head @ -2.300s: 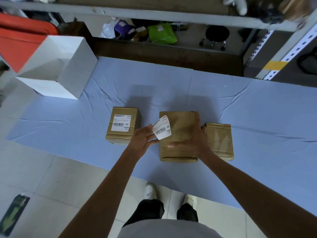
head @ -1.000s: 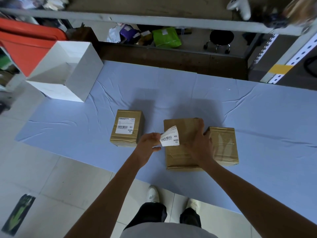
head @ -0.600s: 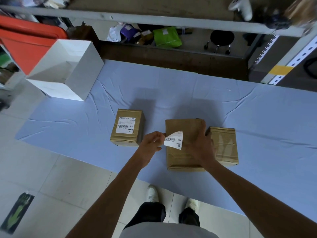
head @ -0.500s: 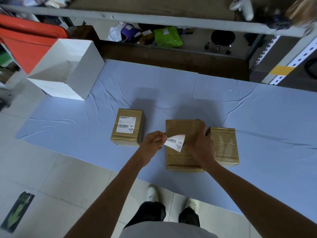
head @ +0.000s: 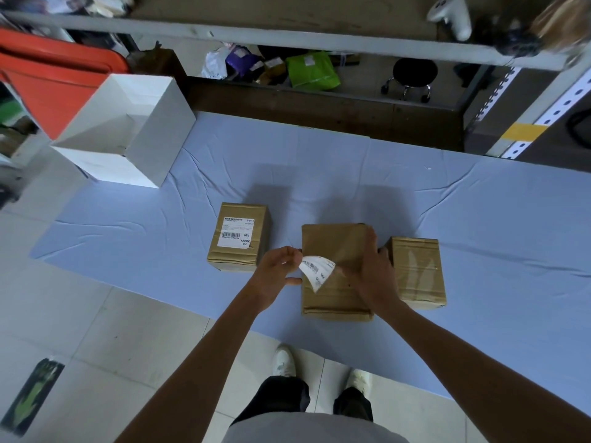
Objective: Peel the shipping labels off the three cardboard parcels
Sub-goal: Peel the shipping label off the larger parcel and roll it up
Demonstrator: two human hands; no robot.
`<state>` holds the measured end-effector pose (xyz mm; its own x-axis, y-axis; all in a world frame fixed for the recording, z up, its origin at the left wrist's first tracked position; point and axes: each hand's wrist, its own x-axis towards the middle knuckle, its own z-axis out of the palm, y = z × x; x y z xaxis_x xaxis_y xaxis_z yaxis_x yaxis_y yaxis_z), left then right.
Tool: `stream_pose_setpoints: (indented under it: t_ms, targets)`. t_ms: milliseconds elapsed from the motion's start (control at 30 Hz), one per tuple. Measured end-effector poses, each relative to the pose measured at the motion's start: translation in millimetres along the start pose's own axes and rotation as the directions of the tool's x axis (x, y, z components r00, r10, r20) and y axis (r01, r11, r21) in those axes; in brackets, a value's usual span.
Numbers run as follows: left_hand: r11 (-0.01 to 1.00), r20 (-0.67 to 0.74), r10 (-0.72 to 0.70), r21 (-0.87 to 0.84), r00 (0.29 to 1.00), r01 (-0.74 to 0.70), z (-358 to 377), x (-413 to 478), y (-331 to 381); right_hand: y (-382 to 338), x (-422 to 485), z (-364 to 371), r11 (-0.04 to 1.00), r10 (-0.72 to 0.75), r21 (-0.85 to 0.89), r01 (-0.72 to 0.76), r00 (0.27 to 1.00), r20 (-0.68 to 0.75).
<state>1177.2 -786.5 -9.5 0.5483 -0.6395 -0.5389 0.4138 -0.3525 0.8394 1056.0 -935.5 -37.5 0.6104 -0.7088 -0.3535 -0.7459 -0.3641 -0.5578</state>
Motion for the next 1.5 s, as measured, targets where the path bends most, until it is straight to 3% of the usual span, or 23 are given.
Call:
stream_pose_setpoints:
  t_ms: [100,333,533,833,967,1100,1233,1300,1500]
  targets:
    - [1.000,0.005,-0.008,-0.016,1.000,0.008,-4,0,-5,-2,3,-2,0.999,-0.037,0.009,0.038,0.997,-0.065]
    - [0.997,0.050,0.011,-0.077,0.999,-0.007,-1,1,-1,-11,1,5,0.989,0.141,-0.054,-0.139,0.990,0.033]
    - [0.999,0.057,0.005,-0.054,0.998,-0.001,-8,1,0,-6,6,-4,0.999,0.033,0.029,-0.030,0.995,-0.096]
    - [0.998,0.044,0.007,0.064,0.999,-0.010,-4,14,12,-1,8,-6,0.998,0.031,0.064,-0.026,0.996,-0.086]
    - [0.985,-0.022,0.008,0.173,1.000,-0.004,-1,19,18,0,11,-8,0.996,0.076,0.053,-0.072,0.994,-0.074]
    - [0.987,-0.063,0.058,0.154,0.996,-0.048,5,18,30,0,15,-14,0.982,0.176,0.072,-0.173,0.984,-0.029]
    - [0.990,-0.074,0.068,0.126,0.995,-0.058,13,19,40,-11,9,-20,0.968,0.000,-0.251,-0.026,0.995,-0.104]
    - [0.989,-0.088,0.079,0.132,0.993,-0.067,16,21,43,-20,7,-23,0.951,-0.128,-0.298,0.085,0.984,-0.127]
    - [0.986,-0.144,0.147,0.097,0.979,-0.134,22,27,44,-43,-1,-27,0.951,-0.262,0.127,0.282,0.953,-0.154]
